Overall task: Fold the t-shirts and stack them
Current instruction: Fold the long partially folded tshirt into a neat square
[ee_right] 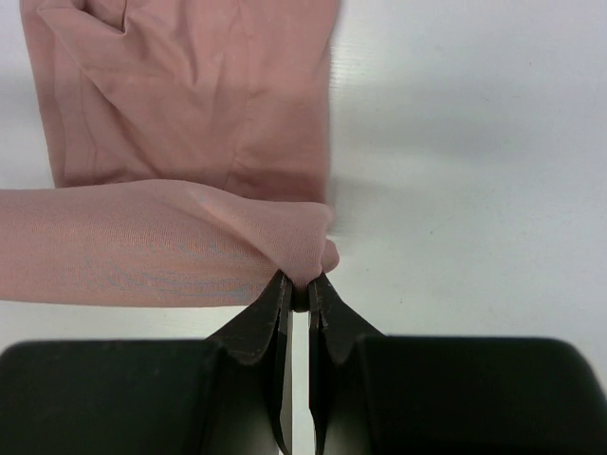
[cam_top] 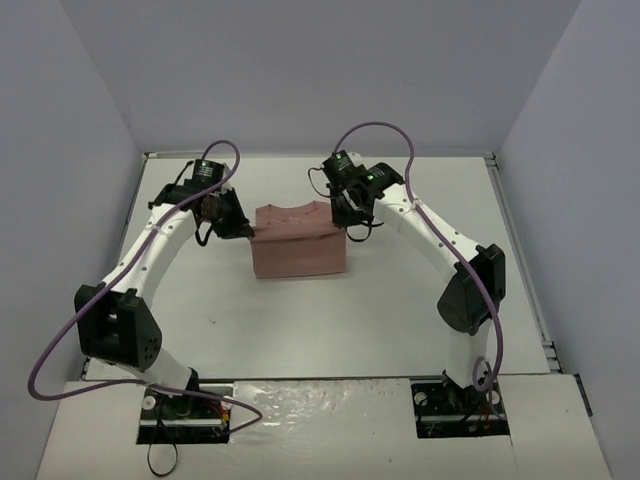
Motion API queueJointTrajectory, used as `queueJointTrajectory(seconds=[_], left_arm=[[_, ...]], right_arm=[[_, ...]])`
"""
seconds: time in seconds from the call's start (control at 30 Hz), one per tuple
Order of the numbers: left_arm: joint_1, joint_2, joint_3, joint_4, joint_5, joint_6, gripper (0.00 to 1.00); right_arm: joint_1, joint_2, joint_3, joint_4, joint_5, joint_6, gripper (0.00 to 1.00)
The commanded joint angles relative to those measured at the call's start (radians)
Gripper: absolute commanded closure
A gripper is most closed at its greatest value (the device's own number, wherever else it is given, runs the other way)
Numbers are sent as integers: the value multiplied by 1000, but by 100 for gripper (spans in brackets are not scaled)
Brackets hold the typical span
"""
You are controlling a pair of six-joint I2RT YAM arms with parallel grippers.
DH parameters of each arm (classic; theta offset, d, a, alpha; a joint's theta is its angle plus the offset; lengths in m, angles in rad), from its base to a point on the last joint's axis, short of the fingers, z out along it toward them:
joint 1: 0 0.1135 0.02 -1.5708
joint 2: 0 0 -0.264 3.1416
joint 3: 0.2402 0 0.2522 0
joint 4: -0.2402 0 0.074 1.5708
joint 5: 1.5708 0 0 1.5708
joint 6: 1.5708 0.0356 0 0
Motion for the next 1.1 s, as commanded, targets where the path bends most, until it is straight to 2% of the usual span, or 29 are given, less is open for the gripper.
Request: queueJointTrajectory(seconds=[0.0,1.07], left_arm=[[30,39,71,27,-45,35,100],[96,379,291,89,-29,66,100]], right_arm=[[-39,40,81,-54,45,-57,100],[-130,427,412,-51,10,-156,100]])
